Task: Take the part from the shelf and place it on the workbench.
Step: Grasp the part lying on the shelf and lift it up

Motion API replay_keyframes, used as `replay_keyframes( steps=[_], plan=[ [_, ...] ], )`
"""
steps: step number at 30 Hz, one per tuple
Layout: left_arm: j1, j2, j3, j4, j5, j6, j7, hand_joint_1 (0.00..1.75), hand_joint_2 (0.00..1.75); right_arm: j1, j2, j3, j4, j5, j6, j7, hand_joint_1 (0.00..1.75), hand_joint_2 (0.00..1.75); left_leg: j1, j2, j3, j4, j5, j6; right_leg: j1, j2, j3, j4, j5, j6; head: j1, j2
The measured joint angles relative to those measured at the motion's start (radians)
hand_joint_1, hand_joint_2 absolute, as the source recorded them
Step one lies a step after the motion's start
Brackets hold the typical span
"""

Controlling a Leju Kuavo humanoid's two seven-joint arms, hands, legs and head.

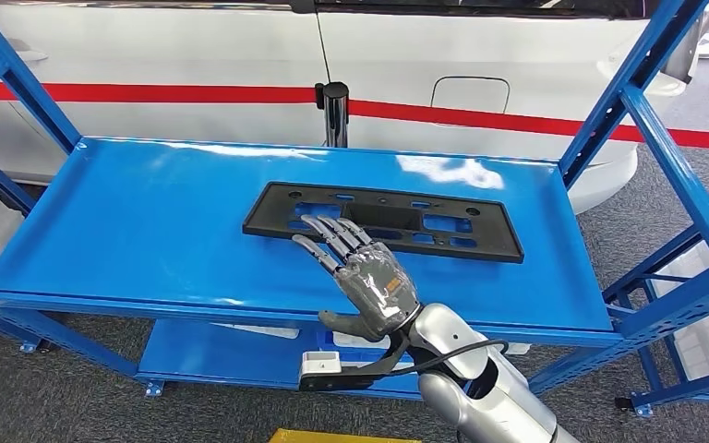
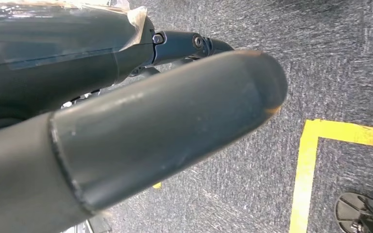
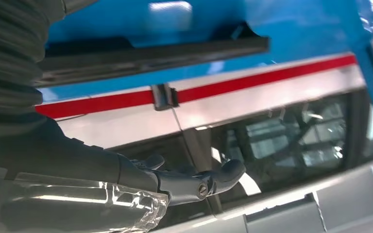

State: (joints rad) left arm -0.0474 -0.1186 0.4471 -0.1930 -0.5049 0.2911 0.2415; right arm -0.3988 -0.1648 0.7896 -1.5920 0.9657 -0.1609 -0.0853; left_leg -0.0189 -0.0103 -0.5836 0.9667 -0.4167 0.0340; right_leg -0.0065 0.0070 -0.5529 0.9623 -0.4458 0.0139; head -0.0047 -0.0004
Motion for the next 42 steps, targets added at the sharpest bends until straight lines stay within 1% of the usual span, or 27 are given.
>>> replay_keyframes(
  steps=[6,10,17,20,28,29,30,32,33,34,42],
  plan=[
    [0.000,0.000,0.000,0.000,-0.004,-0.003,-0.002,0.00,0.00,-0.022,-0.011,0.000,0.095,0.029,-0.017,0.007,0.00,1.75,0.000,0.000,0.000,0.000,0.000,0.000,0.000,0.000,0.000,0.000,0.000,0.000,0.000,0.000],
    [0.000,0.000,0.000,0.000,-0.009,0.002,0.010,0.00,0.00,-0.059,-0.007,-0.007,0.181,0.060,-0.024,0.037,0.00,1.75,0.000,0.000,0.000,0.000,0.000,0.000,0.000,0.000,0.000,0.000,0.000,0.000,0.000,0.000],
    [0.002,0.000,0.001,0.000,-0.038,0.002,0.018,0.00,0.00,-0.126,0.015,-0.063,0.400,0.118,-0.114,0.081,0.00,1.75,0.000,0.000,0.000,0.000,0.001,0.001,0.000,0.000,0.000,0.000,0.000,0.000,0.000,0.000],
    [0.004,0.001,0.002,0.000,-0.051,-0.004,0.012,0.00,0.00,-0.127,0.015,-0.094,0.436,0.138,-0.134,0.095,0.00,1.75,0.000,0.000,0.000,0.000,0.001,0.001,0.000,-0.001,0.000,0.000,0.000,0.000,0.000,0.000],
    [0.005,0.002,0.003,0.000,-0.064,-0.015,0.004,0.00,0.00,-0.116,0.014,-0.159,0.470,0.159,-0.158,0.120,0.00,1.75,0.000,0.000,0.000,0.000,0.001,0.001,0.000,-0.001,0.000,0.000,0.000,0.000,0.000,0.000],
    [0.005,0.002,0.003,0.000,-0.065,-0.017,0.004,0.00,0.00,-0.115,0.014,-0.169,0.475,0.162,-0.165,0.121,0.03,1.75,0.000,0.000,0.000,0.000,0.001,0.001,0.000,-0.001,0.000,0.000,0.000,0.000,0.000,0.000],
    [0.006,0.002,0.003,0.000,-0.066,-0.017,0.004,0.00,0.00,-0.113,0.014,-0.179,0.480,0.164,-0.172,0.122,0.18,1.75,0.000,0.000,0.000,0.000,0.001,0.001,0.000,-0.001,0.000,0.000,0.000,0.000,0.000,0.000],
    [0.007,0.002,0.003,0.000,-0.070,-0.017,0.004,0.00,0.00,-0.111,0.014,-0.197,0.491,0.166,-0.184,0.121,0.85,1.75,0.000,0.000,0.000,0.000,0.001,0.001,0.000,-0.001,0.000,0.000,0.000,0.000,0.000,0.000],
    [0.008,0.003,0.004,0.000,-0.071,-0.017,0.004,0.00,0.00,-0.109,0.014,-0.204,0.495,0.167,-0.188,0.119,1.16,1.75,0.000,0.000,0.000,0.000,0.001,0.001,0.000,0.000,0.000,0.000,0.000,0.000,0.000,0.000],
    [0.008,0.003,0.004,0.000,-0.072,-0.017,0.004,0.00,0.00,-0.108,0.014,-0.211,0.500,0.168,-0.190,0.117,1.34,1.75,0.000,0.000,0.000,0.000,0.001,0.001,0.000,0.000,0.000,0.000,0.000,0.000,0.000,0.000],
    [0.010,0.003,0.005,0.000,-0.074,-0.016,0.000,0.00,0.00,-0.094,0.019,-0.241,0.522,0.172,-0.196,0.103,1.34,1.75,0.000,0.000,0.000,0.000,0.001,0.001,0.000,0.000,0.001,0.000,0.001,0.000,0.000,0.000]
  ],
)
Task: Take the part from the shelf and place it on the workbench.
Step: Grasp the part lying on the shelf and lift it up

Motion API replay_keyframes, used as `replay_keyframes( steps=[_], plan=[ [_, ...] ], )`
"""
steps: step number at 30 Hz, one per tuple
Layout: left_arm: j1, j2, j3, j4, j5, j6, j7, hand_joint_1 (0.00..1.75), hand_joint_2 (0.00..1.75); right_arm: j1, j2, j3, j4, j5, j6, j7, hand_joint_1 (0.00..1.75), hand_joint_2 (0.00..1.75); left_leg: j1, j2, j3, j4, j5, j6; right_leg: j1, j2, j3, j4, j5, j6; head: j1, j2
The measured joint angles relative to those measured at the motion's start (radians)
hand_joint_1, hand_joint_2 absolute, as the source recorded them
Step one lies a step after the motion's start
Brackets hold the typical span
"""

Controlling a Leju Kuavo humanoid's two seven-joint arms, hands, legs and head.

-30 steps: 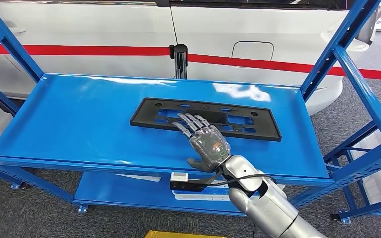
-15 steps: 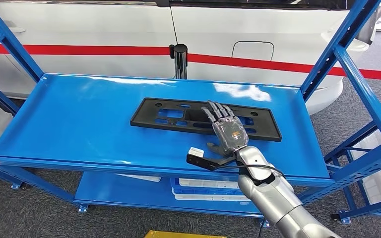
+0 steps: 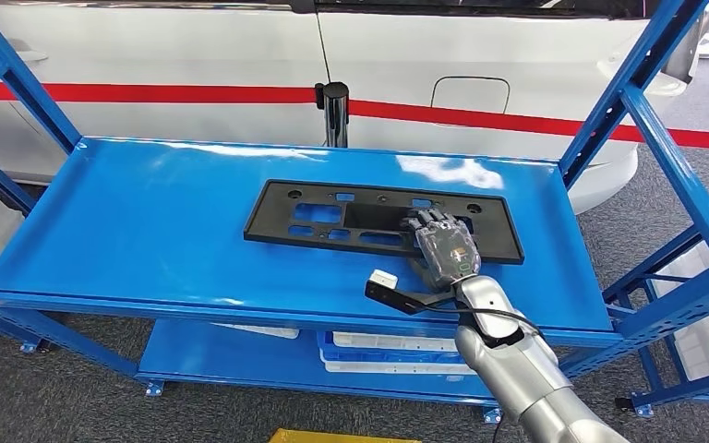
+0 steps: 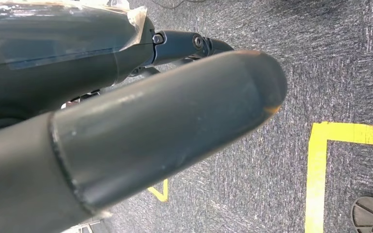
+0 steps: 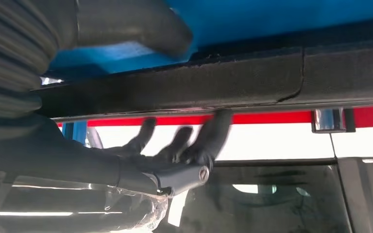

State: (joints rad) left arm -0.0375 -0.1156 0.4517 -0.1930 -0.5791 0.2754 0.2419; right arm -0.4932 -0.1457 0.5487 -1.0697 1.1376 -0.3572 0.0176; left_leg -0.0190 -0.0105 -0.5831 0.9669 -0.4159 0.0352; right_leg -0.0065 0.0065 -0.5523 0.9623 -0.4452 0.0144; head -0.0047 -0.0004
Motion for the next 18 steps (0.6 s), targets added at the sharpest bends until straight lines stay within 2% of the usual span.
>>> replay_keyframes(
  steps=[2,5,8,18],
  plan=[
    [0.000,0.000,0.000,0.000,0.000,0.000,0.000,0.00,0.00,0.000,0.002,-0.002,0.003,0.000,-0.001,0.000,1.38,1.75,0.000,0.000,0.000,0.000,0.000,0.000,0.000,0.000,0.000,0.000,0.000,0.000,0.000,0.000],
    [0.000,0.000,0.000,0.000,0.000,0.000,0.000,0.00,0.00,-0.002,0.004,-0.005,0.005,0.001,-0.005,-0.001,1.57,1.75,0.000,0.000,0.000,0.000,0.000,0.000,0.000,0.000,0.000,0.000,0.000,0.000,0.000,0.000],
    [0.000,0.000,0.002,0.000,0.000,0.001,-0.003,0.00,0.00,-0.004,0.005,-0.006,0.006,0.003,-0.008,-0.003,1.66,1.75,0.000,0.000,0.000,0.000,0.000,0.000,0.000,0.000,0.000,0.000,0.000,0.000,0.000,0.000],
    [0.001,0.002,0.003,0.000,-0.014,-0.002,-0.036,0.00,0.00,0.012,-0.001,-0.020,-0.002,-0.001,-0.042,-0.020,1.71,1.75,0.000,0.000,0.001,0.000,0.000,0.000,0.000,0.000,0.000,0.000,0.000,0.000,0.000,0.000]
  ],
)
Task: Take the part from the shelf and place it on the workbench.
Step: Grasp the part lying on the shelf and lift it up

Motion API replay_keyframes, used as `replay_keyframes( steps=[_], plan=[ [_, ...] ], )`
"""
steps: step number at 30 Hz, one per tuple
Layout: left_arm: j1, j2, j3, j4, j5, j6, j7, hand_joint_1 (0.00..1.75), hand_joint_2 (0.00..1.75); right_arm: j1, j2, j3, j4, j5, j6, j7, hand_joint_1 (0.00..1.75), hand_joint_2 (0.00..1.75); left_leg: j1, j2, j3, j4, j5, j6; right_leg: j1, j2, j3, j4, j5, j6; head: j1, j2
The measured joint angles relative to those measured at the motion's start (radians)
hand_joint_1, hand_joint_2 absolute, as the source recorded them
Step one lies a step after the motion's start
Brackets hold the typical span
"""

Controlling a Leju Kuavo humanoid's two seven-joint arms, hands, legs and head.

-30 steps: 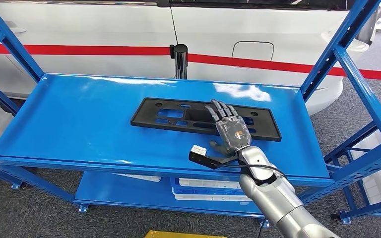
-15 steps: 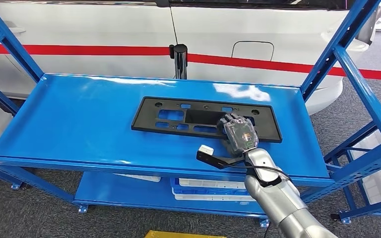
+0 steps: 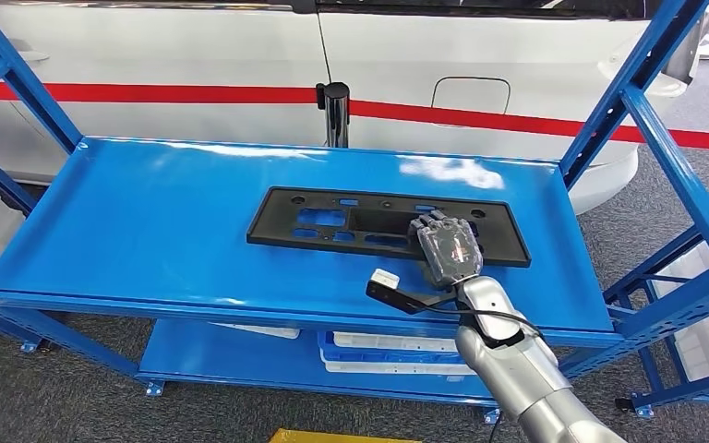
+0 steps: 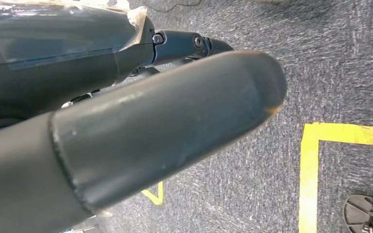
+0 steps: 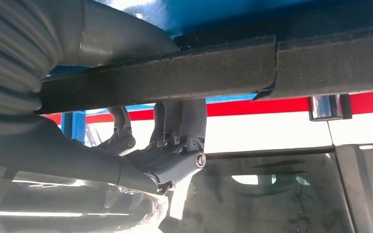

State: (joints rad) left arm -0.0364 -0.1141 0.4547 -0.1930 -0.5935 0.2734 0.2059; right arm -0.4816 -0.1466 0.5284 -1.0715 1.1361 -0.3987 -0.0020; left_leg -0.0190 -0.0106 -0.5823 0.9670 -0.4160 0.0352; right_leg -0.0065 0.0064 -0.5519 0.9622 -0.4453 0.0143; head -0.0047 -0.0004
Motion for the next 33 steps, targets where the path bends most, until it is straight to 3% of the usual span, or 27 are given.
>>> replay_keyframes(
  steps=[4,8,11,15,23,33],
  plan=[
    [0.002,0.005,0.000,0.000,-0.018,0.030,-0.091,0.00,0.00,0.040,-0.015,-0.020,-0.048,-0.002,-0.010,0.000,1.73,1.75,0.000,-0.001,0.000,0.000,0.000,0.000,0.000,-0.001,0.000,0.000,0.000,0.000,0.000,0.000],
    [0.003,0.008,0.014,-0.003,0.011,0.112,-0.344,0.00,0.00,0.117,-0.038,-0.062,-0.159,-0.003,-0.016,-0.003,1.75,1.75,0.000,-0.004,-0.001,0.000,0.000,0.000,0.000,-0.003,0.000,0.000,0.000,0.000,0.000,0.000],
    [0.003,0.010,0.051,-0.006,0.079,0.052,-0.532,0.00,0.00,0.161,-0.053,-0.102,-0.266,-0.008,-0.019,-0.019,1.75,1.75,0.000,-0.004,-0.003,0.000,0.000,0.000,0.000,-0.003,-0.001,0.000,0.000,0.000,0.000,0.000],
    [-0.003,0.010,0.117,-0.006,0.159,-0.095,-0.670,0.00,1.75,0.165,-0.063,-0.148,-0.397,-0.002,-0.044,-0.064,1.75,1.75,0.000,-0.003,-0.003,0.000,0.000,0.000,0.000,-0.003,-0.002,0.000,0.000,0.000,0.000,0.000],
    [-0.014,0.000,0.172,-0.006,0.156,-0.092,-0.621,0.00,1.75,0.076,-0.072,-0.183,-0.560,-0.024,-0.029,-0.085,1.75,1.75,0.000,-0.003,-0.002,0.000,0.000,0.000,0.000,-0.003,-0.002,0.000,0.000,0.000,0.000,0.000],
    [-0.016,-0.012,0.175,-0.006,0.114,-0.046,-0.545,0.00,1.75,-0.046,-0.081,-0.179,-0.610,-0.049,-0.003,-0.087,1.75,1.75,0.000,-0.004,-0.003,0.000,0.000,0.001,0.000,-0.003,-0.001,0.000,0.000,0.000,0.000,0.000]
  ],
)
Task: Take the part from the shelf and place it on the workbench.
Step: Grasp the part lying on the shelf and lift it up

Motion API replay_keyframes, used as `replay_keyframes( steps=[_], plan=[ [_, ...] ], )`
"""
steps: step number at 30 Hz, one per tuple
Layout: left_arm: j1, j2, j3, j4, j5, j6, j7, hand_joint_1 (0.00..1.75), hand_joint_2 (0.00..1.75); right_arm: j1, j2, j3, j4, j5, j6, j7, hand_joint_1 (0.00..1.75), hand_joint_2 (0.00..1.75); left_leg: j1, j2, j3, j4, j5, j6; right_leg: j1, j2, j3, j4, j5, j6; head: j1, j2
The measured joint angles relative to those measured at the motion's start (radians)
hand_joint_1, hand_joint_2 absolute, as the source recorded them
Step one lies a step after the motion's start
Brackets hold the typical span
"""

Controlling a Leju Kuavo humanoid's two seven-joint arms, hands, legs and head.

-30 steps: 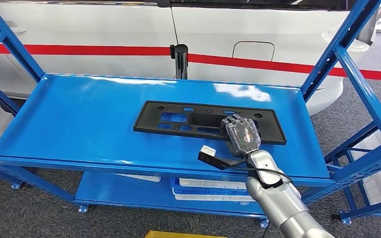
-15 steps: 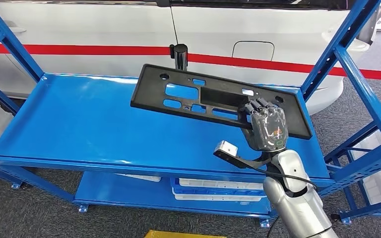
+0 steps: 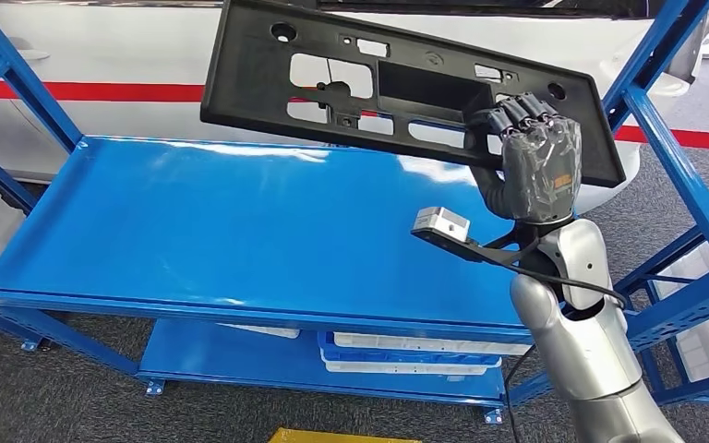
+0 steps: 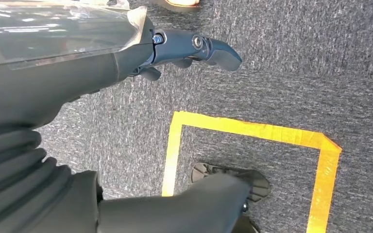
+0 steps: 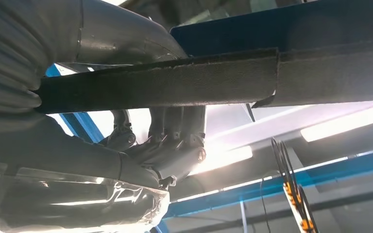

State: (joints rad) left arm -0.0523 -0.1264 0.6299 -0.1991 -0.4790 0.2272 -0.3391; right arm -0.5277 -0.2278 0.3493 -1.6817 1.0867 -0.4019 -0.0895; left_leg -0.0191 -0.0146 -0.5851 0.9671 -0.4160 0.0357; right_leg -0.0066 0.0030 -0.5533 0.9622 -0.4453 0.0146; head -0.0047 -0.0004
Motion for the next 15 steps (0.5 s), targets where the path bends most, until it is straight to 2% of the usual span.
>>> replay_keyframes(
  steps=[9,12,15],
  plan=[
    [-0.001,-0.001,0.028,0.000,0.037,0.007,0.131,0.00,1.75,-0.049,0.015,0.036,-0.001,-0.111,0.010,-0.003,1.75,1.75,0.000,0.000,0.000,0.000,0.000,0.000,0.000,0.000,0.000,0.000,0.000,0.000,0.000,0.000],
    [-0.001,-0.001,0.037,0.000,0.045,0.004,0.139,0.00,1.75,-0.054,0.026,0.050,0.000,-0.152,0.006,-0.011,1.75,1.75,0.000,0.000,0.000,0.000,0.000,0.000,0.000,0.000,0.000,0.000,0.000,0.000,0.000,0.000],
    [-0.001,-0.003,0.056,0.000,0.058,0.003,0.115,0.00,1.75,-0.056,0.040,0.064,0.004,-0.294,0.011,-0.042,1.75,1.75,0.001,0.000,0.000,0.000,0.000,0.000,0.000,0.000,0.000,0.000,0.000,0.000,0.000,0.000]
  ],
)
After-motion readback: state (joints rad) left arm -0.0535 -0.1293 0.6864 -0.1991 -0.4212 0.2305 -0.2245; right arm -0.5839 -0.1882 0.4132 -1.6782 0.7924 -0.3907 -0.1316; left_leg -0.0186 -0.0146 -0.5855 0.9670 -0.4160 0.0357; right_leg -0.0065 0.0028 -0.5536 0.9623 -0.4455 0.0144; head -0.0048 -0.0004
